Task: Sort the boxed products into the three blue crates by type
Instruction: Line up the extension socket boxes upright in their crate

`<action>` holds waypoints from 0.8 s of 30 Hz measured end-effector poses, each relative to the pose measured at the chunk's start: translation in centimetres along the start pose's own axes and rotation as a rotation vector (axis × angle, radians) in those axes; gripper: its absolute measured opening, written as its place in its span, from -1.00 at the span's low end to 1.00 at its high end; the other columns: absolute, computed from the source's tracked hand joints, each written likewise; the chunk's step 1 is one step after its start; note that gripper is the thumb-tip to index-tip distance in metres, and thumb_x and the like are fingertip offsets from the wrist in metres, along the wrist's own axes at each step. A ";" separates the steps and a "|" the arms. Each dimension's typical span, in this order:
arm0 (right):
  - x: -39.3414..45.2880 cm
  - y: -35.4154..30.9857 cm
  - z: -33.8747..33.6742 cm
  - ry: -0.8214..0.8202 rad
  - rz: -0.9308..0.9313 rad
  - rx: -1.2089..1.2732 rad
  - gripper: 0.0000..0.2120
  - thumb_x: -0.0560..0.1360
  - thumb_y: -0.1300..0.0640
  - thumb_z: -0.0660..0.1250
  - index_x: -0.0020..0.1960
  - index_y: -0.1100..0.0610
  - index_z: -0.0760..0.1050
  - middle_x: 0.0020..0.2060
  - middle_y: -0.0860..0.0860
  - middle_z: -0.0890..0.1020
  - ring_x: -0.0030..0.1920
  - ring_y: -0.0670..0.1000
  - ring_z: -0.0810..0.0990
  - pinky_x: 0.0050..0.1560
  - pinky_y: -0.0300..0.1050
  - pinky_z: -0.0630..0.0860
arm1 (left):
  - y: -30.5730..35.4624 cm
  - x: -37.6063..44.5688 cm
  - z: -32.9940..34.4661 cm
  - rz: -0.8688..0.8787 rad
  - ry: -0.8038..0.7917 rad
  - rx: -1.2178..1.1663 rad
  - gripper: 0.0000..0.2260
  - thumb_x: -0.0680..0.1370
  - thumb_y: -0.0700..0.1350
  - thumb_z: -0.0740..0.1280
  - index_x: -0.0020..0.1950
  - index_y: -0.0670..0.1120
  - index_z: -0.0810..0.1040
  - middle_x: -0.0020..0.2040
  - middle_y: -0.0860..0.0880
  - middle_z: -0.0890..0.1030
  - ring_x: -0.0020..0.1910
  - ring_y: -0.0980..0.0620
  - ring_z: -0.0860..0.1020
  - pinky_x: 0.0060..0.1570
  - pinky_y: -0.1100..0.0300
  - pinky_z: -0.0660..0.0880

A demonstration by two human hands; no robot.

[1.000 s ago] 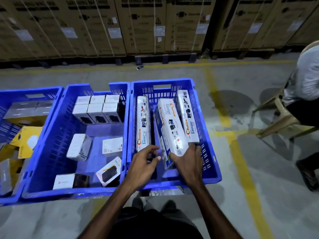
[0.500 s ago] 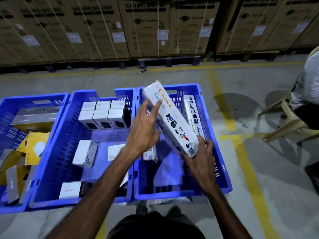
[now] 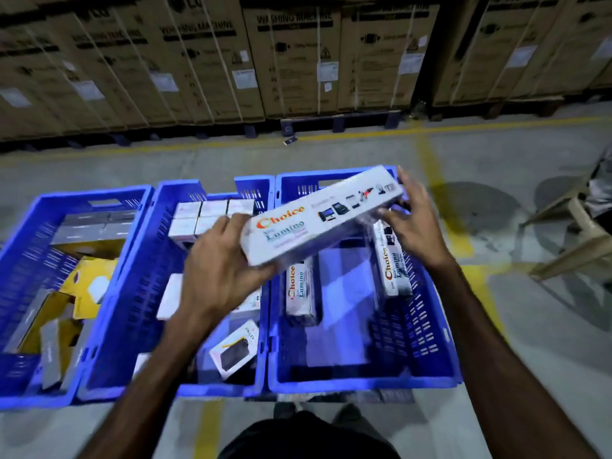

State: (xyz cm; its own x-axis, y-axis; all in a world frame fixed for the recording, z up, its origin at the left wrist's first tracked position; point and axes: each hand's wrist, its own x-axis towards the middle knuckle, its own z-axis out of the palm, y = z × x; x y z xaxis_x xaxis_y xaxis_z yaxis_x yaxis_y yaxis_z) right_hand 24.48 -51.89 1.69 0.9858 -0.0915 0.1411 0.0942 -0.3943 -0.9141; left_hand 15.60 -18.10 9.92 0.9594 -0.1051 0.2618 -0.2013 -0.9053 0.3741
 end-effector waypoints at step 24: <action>-2.6 9.4 -0.7 -0.053 0.223 -0.344 -0.34 0.68 -0.03 0.13 0.70 -0.01 -0.03 0.49 0.27 0.45 0.37 0.40 0.52 0.31 0.20 0.50 | 11.2 -3.2 23.3 -0.390 -0.392 -0.257 -0.32 0.45 0.27 0.48 0.27 -0.12 0.25 0.18 -0.15 0.43 0.09 -0.37 0.59 -0.01 -0.21 0.56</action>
State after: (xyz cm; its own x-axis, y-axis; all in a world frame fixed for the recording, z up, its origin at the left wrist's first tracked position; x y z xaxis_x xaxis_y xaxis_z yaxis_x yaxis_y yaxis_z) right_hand 22.73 -56.00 -6.95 0.9834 -0.1656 -0.0739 -0.1656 -0.6537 -0.7384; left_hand 14.93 -37.49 -7.45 0.9633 0.0265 -0.2671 0.1857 -0.7843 0.5919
